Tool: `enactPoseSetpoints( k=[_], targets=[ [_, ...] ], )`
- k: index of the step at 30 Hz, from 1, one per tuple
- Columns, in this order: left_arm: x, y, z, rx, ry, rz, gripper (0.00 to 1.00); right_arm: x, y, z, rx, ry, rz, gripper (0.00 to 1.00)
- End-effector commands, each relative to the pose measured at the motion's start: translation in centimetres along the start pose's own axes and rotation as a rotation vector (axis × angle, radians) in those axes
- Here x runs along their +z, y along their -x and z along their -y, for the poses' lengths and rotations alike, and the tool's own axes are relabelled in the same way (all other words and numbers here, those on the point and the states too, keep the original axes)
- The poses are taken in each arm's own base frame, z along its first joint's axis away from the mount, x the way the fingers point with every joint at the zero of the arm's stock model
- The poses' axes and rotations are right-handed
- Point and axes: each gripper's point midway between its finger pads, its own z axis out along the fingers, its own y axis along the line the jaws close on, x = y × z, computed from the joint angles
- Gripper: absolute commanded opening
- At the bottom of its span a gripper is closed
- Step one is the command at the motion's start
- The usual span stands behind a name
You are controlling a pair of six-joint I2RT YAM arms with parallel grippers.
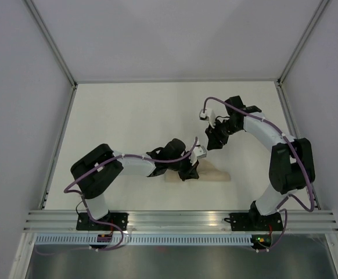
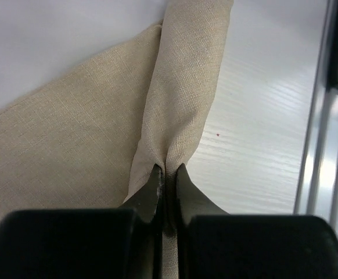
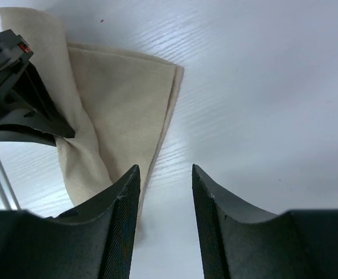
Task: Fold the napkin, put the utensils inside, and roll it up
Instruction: Roll the napkin at the center of the board.
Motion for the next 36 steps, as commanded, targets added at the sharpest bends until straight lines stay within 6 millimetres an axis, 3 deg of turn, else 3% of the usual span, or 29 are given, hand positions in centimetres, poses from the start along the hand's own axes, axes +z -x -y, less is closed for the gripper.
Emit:
enactPoseSetpoints(
  k=[1, 2, 7, 14, 16, 36],
  targets=[
    [-0.1, -2.2, 3.1, -0.246, -0.218, -0.125, 0.02, -1.7, 1.3, 1.1, -0.087, -0.152, 0.097, 0.47],
    [0.0, -2.9, 3.2, -0.304, -0.237, -0.151, 0.02, -2.1, 1.7, 1.2, -0.127, -0.19, 0.124, 0.49],
    [-0.3, -2.3, 3.4, -0.44, -0.324, -0.159, 0.02, -3.5, 0.3, -1.8, -0.278, -0.248, 0.145, 0.54],
    [0.1, -2.7, 2.9, -0.583, -0.353, -0.208, 0.02, -0.8, -4.2, -6.6, -0.384, -0.119, -0.035, 0.54],
    [0.6, -3.2, 2.4, -0.615, -0.332, -0.226, 0.02, 1.4, -6.3, -9.2, -0.426, -0.044, -0.104, 0.54],
    [1.7, -4.2, 0.6, -0.676, -0.233, -0.258, 0.02, 4.2, -9.0, -11.4, -0.381, 0.11, -0.203, 0.53]
  ],
)
